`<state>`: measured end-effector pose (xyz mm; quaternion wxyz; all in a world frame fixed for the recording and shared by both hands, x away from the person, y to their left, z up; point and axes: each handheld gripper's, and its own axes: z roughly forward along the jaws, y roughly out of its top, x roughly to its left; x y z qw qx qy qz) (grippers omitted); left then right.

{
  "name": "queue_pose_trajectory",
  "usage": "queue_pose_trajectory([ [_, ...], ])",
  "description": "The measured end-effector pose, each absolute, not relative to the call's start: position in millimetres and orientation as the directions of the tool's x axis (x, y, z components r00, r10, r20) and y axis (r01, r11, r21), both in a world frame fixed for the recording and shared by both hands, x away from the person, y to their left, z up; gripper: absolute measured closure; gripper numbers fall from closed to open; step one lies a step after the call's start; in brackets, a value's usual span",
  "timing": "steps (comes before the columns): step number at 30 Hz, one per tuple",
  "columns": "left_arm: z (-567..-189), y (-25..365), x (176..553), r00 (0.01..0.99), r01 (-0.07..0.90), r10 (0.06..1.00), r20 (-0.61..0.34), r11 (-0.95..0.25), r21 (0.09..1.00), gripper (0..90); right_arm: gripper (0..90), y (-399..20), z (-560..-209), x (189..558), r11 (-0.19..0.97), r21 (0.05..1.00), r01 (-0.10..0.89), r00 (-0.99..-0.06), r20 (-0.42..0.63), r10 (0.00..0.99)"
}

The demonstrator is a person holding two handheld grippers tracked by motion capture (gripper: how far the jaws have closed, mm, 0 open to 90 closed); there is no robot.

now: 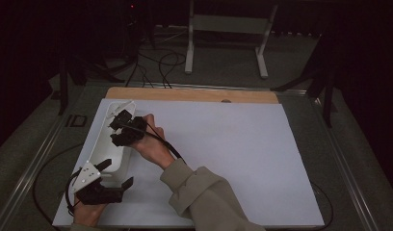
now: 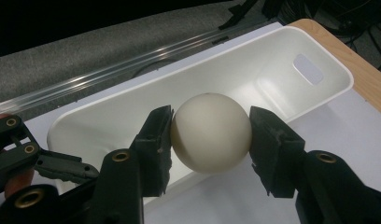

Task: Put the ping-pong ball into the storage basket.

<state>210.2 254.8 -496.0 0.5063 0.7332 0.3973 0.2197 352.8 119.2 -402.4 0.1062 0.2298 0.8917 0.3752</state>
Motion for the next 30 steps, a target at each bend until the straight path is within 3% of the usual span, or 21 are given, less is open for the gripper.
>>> queue_pose_trajectory([
  [30, -496.1, 254.2, 210.3, 0.59, 0.358, 0.804, -0.08, -0.172, 0.918, 0.0, 50.8, 133.9, -407.4, 347.2, 0.619, 0.72, 0.314, -0.894, 0.004, 0.449],
])
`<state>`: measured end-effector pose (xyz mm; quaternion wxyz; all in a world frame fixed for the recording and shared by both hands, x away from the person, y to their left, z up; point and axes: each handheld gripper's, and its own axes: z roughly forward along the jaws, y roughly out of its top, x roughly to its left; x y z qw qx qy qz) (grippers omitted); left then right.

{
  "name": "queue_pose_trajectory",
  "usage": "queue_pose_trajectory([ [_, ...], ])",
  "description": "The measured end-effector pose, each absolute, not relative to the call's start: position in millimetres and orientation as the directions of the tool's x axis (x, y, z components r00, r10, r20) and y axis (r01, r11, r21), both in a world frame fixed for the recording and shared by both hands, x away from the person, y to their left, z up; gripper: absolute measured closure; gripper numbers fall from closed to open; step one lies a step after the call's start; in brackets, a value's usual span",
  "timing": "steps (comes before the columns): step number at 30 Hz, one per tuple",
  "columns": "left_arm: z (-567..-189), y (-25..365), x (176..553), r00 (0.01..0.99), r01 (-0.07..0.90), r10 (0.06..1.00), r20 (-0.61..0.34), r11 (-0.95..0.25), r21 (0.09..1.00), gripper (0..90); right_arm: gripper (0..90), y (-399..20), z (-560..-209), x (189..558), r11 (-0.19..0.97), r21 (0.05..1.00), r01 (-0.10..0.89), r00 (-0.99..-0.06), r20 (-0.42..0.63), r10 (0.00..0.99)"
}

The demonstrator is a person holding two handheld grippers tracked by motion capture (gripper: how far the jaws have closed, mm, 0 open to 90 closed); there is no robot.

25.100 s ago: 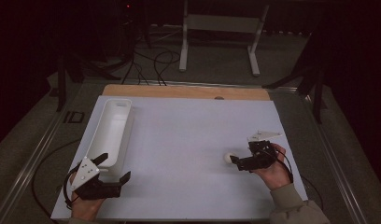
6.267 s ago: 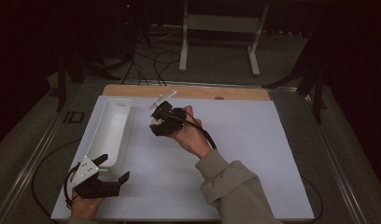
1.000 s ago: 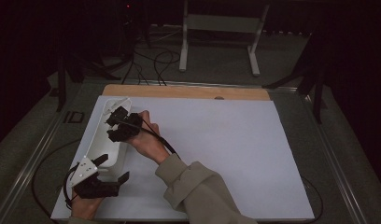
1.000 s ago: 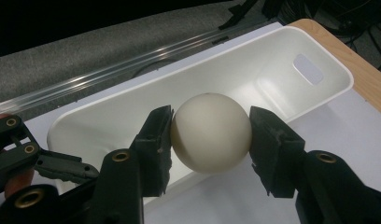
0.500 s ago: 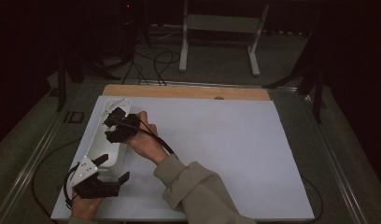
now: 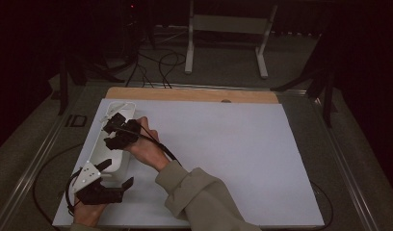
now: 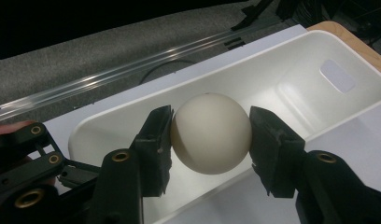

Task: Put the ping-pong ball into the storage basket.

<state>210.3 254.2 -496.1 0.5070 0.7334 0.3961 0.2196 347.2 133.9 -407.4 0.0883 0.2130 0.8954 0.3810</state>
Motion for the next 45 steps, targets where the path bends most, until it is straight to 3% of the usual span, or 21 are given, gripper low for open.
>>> queue_pose_trajectory([
  [15, -496.0, 254.8, 210.1, 0.591, 0.358, 0.803, -0.079, -0.173, 0.918, 0.0, 49.7, 143.7, -406.0, 344.3, 0.604, 0.729, 0.323, -0.891, 0.019, 0.454],
  [17, -495.9, 254.8, 210.0, 0.59, 0.358, 0.803, -0.079, -0.173, 0.918, 0.0, 29.9, 142.4, -405.2, 345.9, 0.568, 0.742, 0.355, -0.88, 0.06, 0.471],
  [19, -495.9, 254.8, 210.0, 0.591, 0.358, 0.803, -0.079, -0.173, 0.918, 0.0, 16.8, 141.5, -405.3, 347.5, 0.557, 0.743, 0.371, -0.875, 0.08, 0.477],
  [23, -495.9, 254.2, 210.0, 0.591, 0.357, 0.803, -0.076, -0.176, 0.917, 0.0, 10.5, 139.8, -406.4, 349.6, 0.565, 0.728, 0.387, -0.868, 0.082, 0.489],
  [45, -496.2, 253.9, 210.2, 0.591, 0.357, 0.803, -0.072, -0.18, 0.917, 0.0, 11.3, 127.7, -406.4, 351.4, 0.575, 0.731, 0.368, -0.883, 0.081, 0.462],
])
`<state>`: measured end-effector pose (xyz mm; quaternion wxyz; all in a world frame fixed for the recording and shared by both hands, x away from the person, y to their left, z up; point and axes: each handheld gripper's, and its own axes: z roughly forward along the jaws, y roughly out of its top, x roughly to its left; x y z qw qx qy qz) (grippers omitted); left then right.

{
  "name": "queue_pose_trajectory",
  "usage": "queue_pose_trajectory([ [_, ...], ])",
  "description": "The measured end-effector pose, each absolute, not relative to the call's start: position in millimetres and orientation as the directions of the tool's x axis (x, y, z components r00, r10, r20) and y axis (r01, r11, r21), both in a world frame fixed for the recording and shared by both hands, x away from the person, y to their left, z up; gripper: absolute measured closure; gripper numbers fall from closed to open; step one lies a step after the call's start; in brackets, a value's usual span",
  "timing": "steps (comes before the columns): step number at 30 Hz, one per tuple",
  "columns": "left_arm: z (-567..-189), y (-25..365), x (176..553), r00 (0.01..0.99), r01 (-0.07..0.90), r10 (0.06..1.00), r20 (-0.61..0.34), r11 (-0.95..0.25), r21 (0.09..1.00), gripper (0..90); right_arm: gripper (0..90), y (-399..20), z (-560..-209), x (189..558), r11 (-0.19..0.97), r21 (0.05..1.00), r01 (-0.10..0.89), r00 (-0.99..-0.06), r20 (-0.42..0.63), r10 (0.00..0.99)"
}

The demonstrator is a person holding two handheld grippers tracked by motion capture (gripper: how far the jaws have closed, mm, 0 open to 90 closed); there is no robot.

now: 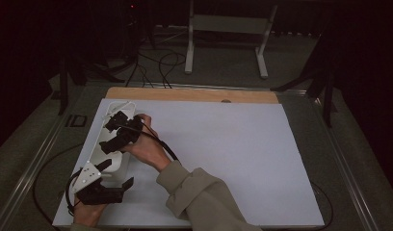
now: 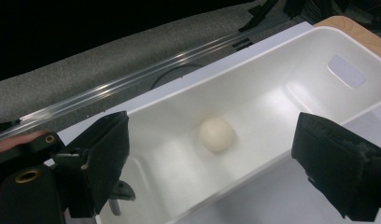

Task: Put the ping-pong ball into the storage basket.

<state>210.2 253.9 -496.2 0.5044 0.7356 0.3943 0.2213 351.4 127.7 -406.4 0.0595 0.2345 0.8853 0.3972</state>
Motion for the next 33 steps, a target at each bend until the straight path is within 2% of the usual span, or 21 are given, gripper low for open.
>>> queue_pose_trajectory([
  [10, -496.7, 252.8, 210.3, 0.59, 0.361, 0.804, -0.071, -0.184, 0.914, 0.0, 14.2, 113.1, -407.0, 354.0, 0.58, 0.733, 0.356, -0.888, 0.071, 0.455],
  [16, -496.7, 252.7, 210.2, 0.59, 0.36, 0.804, -0.07, -0.184, 0.914, 0.0, 11.0, 106.7, -405.0, 352.7, 0.584, 0.732, 0.35, -0.883, 0.049, 0.467],
  [33, -497.0, 251.9, 210.2, 0.59, 0.361, 0.805, -0.068, -0.187, 0.914, 0.0, 10.4, 81.0, -399.7, 350.3, 0.568, 0.745, 0.35, -0.872, 0.037, 0.488],
])
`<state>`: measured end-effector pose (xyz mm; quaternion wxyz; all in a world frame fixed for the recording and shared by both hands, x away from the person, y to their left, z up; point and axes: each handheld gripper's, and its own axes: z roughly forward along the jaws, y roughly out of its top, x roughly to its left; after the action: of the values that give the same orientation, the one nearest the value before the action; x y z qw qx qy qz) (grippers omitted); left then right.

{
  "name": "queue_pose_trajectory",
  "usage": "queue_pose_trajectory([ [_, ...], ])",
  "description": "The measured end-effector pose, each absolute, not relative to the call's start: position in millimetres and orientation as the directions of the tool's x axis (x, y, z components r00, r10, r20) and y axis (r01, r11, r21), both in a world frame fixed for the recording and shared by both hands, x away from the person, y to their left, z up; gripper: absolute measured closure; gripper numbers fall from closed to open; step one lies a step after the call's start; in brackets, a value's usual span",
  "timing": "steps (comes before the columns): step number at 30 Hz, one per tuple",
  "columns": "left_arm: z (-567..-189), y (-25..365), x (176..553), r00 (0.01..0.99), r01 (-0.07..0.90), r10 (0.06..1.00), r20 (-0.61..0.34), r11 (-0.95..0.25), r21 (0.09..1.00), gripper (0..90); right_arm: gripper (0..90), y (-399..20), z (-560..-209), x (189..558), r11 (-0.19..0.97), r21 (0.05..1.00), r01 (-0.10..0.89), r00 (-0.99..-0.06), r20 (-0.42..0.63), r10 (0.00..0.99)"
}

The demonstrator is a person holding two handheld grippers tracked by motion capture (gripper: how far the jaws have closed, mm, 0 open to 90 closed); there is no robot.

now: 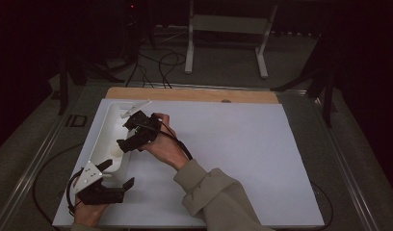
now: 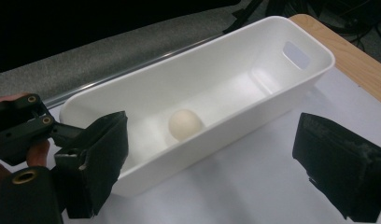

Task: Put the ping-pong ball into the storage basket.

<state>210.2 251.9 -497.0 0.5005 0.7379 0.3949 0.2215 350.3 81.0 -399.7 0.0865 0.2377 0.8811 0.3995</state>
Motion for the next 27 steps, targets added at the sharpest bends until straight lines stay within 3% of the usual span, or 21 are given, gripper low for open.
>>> queue_pose_trajectory([
  [27, -498.0, 248.6, 210.5, 0.594, 0.363, 0.802, -0.062, -0.199, 0.91, 0.0, 9.7, 10.9, -406.3, 352.3, 0.515, 0.758, 0.4, -0.818, 0.042, 0.574],
])
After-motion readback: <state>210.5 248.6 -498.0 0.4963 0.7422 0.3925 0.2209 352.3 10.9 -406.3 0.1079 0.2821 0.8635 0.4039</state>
